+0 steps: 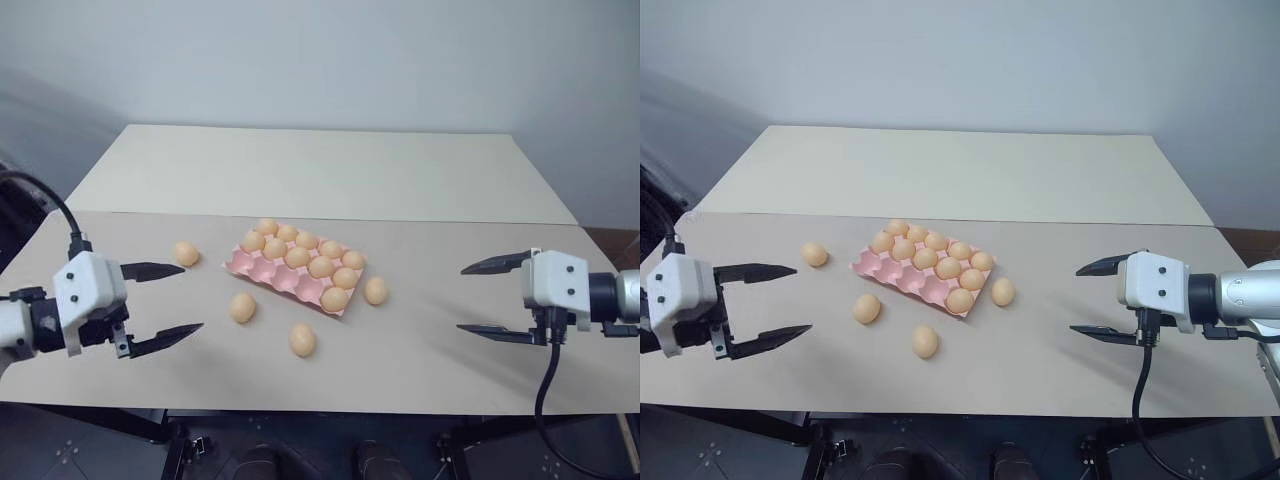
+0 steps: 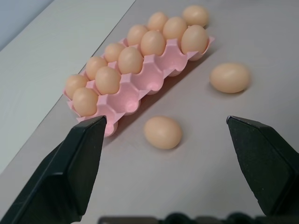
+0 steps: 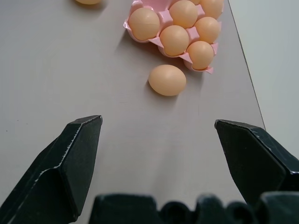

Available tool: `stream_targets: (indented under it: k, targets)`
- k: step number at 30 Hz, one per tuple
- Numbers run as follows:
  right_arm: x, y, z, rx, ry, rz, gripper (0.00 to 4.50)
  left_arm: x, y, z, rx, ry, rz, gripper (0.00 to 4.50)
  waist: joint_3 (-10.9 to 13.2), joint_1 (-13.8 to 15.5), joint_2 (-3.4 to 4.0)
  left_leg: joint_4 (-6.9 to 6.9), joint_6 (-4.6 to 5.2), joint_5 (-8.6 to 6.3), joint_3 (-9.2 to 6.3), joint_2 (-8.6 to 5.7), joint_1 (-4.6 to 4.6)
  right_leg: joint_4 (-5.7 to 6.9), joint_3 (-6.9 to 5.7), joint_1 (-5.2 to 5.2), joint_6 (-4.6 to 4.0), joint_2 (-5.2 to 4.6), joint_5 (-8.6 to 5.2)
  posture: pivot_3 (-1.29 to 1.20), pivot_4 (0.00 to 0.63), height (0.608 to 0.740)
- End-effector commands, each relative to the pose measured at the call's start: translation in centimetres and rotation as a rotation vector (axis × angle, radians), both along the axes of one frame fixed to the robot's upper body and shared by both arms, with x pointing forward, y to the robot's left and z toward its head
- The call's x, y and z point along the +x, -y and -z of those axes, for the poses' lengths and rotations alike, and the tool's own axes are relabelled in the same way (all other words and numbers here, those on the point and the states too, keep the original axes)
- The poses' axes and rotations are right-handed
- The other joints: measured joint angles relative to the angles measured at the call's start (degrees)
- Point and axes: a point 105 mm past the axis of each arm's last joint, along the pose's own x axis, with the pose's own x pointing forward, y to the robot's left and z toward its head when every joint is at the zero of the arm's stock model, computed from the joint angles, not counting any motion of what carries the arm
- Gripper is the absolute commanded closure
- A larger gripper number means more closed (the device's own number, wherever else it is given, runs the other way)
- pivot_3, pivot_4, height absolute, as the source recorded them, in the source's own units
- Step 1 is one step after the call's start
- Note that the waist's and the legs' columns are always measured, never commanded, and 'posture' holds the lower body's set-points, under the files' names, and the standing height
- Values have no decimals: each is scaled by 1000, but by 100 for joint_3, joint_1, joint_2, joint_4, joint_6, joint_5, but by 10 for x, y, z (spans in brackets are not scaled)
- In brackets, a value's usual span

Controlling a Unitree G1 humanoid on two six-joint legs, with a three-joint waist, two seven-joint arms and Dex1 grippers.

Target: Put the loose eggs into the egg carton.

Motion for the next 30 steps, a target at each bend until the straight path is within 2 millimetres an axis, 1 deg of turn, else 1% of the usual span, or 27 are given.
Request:
stream_targets:
  k: [1, 4, 12, 18, 20, 24, 27, 30]
  targets:
    - [-1, -1, -15, -2, 66, -13, 0, -4, 2, -11, 2, 28, 17, 28, 0, 1, 0, 0, 0, 0, 0, 0, 0, 0, 0, 0, 0, 0, 0, 0, 150, 740]
    - [-1, -1, -16, -2, 66, -12, 0, 0, 2, -13, -3, 63, -10, 28, 0, 2, 0, 0, 0, 0, 0, 0, 0, 0, 0, 0, 0, 0, 0, 0, 150, 740]
    - [-2, -1, -14, 15, 42, -1, 0, 2, 0, -9, 32, 61, -14, 28, 0, 1, 0, 0, 0, 0, 0, 0, 0, 0, 0, 0, 0, 0, 0, 0, 150, 740]
    - [0, -5, -13, 32, 9, 37, 0, 1, 4, -5, 19, 45, 18, 28, 0, 1, 0, 0, 0, 0, 0, 0, 0, 0, 0, 0, 0, 0, 0, 0, 150, 740]
    - [2, -10, -11, 42, -10, 51, 0, 3, 6, -2, 18, 37, 28, 28, 0, -7, 0, 0, 0, 0, 0, 0, 0, 0, 0, 0, 0, 0, 0, 0, 150, 740]
    - [11, -24, -4, 41, -15, 75, 0, 8, 8, -1, 25, 32, 47, 28, 0, -12, 0, 0, 0, 0, 0, 0, 3, 2, 0, 1, 0, 1, 0, 0, 150, 740]
    - [24, -37, 8, 23, 4, 63, 0, 11, 9, -1, 21, 28, 62, 28, 0, -22, 0, 0, 0, 0, 1, 0, -1, -1, 0, -2, 0, 1, 0, 0, 150, 740]
    - [36, -46, 14, 30, 9, 65, 0, 11, 9, 0, 24, 27, 67, 28, 0, -15, 0, 0, 0, 0, 0, 0, -7, 0, 0, -9, 0, 1, 0, 0, 150, 740]
